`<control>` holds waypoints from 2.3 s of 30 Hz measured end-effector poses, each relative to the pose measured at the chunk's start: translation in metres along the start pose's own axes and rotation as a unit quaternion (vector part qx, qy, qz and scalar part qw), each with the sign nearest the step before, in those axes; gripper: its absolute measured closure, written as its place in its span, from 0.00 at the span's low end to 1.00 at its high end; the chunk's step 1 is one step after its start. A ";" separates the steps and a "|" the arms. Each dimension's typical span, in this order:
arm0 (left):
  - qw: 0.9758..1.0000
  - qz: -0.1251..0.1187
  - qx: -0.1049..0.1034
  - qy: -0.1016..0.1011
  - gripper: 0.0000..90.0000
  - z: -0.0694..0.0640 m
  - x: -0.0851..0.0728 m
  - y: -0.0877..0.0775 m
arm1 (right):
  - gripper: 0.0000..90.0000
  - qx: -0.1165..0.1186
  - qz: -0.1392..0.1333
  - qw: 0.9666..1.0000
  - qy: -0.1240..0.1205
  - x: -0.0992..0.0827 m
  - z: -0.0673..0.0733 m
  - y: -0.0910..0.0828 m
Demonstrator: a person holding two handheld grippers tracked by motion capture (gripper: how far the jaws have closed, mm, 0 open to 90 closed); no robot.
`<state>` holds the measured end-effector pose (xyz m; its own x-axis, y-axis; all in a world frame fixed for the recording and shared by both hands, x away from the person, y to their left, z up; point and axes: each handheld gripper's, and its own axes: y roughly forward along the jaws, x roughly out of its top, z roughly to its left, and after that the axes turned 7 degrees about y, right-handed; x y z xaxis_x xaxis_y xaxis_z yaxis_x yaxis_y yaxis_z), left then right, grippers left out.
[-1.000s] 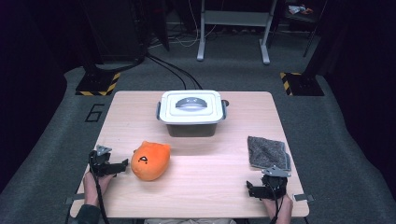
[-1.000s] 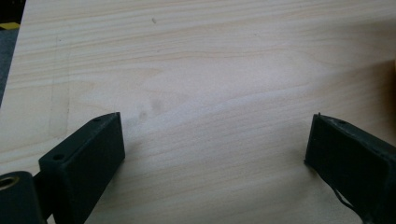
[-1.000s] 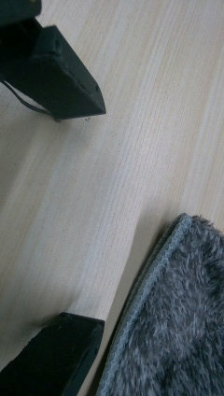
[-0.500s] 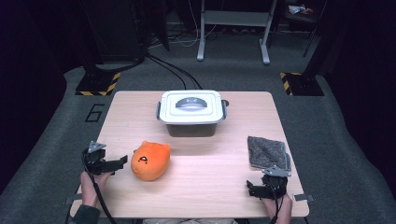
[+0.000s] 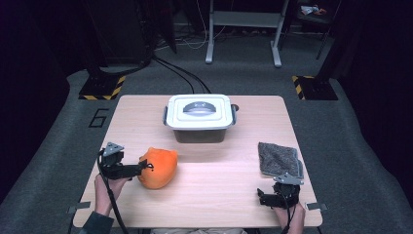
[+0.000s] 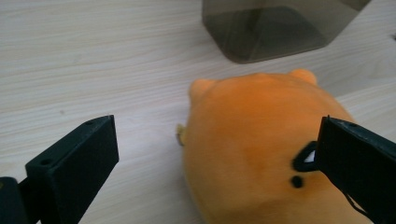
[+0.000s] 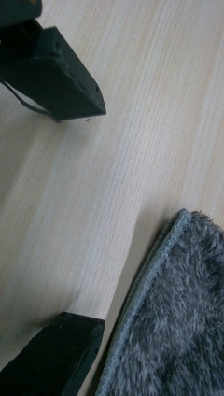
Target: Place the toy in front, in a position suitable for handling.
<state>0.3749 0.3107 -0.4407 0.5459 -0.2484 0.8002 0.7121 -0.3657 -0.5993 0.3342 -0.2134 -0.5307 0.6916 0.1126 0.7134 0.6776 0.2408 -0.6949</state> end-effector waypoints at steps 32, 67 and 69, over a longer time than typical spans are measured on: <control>0.999 0.004 -0.018 0.028 0.56 -0.040 -0.025 0.036 | 0.00 -0.001 0.000 1.000 0.001 0.000 0.000 0.000; 0.990 -0.046 -0.096 0.091 0.62 -0.058 -0.004 0.022 | 0.01 -0.001 -0.001 1.000 0.001 0.000 0.000 0.000; 0.989 -0.047 -0.100 0.094 0.62 -0.059 -0.003 0.022 | 0.01 -0.001 -0.001 1.000 0.001 0.000 0.000 0.000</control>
<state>0.3629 0.2500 -0.4546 0.3765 -0.3605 0.8534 0.6436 -0.5607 -0.5209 0.3348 -0.2133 -0.5307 0.6902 0.1106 0.7151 0.6801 0.2385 -0.6933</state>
